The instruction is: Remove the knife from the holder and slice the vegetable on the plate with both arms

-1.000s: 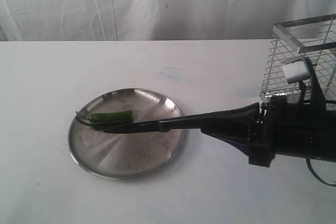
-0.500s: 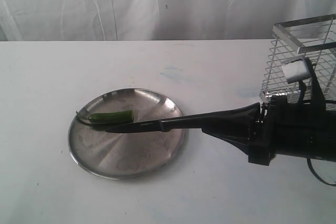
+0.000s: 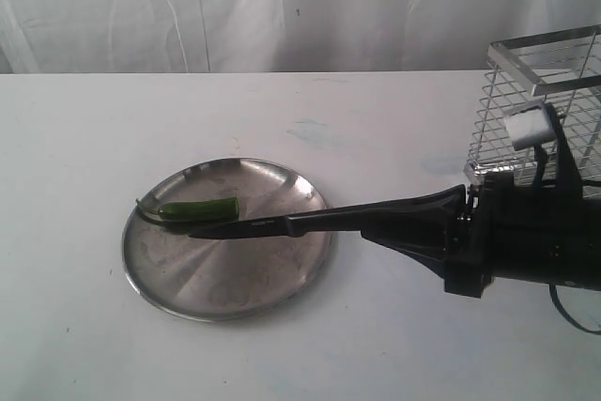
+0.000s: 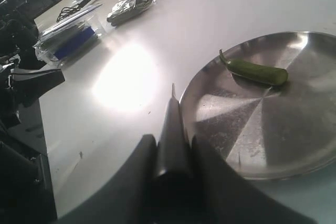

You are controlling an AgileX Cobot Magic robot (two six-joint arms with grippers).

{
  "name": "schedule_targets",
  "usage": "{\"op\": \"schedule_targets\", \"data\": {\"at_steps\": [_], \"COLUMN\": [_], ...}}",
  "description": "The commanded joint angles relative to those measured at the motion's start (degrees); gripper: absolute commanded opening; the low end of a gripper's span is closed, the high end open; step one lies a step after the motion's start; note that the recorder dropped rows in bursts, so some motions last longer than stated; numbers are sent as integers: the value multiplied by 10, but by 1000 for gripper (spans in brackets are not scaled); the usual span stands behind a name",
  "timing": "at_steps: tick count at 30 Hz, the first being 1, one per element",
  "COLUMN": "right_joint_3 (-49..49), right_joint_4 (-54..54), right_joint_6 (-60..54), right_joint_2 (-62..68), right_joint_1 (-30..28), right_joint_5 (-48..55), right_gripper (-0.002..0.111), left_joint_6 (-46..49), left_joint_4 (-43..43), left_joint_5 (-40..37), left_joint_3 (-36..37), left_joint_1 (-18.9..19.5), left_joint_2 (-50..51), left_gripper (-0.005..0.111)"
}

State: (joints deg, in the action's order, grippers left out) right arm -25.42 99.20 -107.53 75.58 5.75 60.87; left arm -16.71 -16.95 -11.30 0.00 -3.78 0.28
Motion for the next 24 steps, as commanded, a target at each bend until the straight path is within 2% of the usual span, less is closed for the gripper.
{"op": "schedule_targets", "data": {"at_steps": [1,4,8,9,13,15,17,20,22,24], "right_joint_3": [9,9,9,9,9,9,9,9,9,9], "right_joint_4": [8,8,8,8,8,8,8,8,8,8], "right_joint_6": [1,1,1,1,1,1,6,12,12,12], "right_joint_2": [-2,-2,-2,-2,-2,-2,-2,-2,-2,-2], "right_joint_1": [0,0,0,0,0,0,0,0,0,0], "right_joint_5": [-1,-7,-7,-7,-7,-3,1,4,3,3], "right_gripper": [0,0,0,0,0,0,0,0,0,0], "left_joint_6": [-128,-218,-221,-221,-268,-290,-295,-249,-252,-364], "left_joint_4": [115,169,169,169,227,252,246,128,-42,-225], "left_joint_5": [94,179,224,258,534,596,574,480,397,313], "left_joint_3": [0,0,0,0,0,-35,-99,-221,-304,-366], "left_joint_1": [-3,-3,-3,-3,-3,-3,-3,-3,-3,-3], "left_joint_2": [-3,-3,-3,-3,-3,-3,12,71,148,226], "left_gripper": [0,0,0,0,0,0,0,0,0,0]}}
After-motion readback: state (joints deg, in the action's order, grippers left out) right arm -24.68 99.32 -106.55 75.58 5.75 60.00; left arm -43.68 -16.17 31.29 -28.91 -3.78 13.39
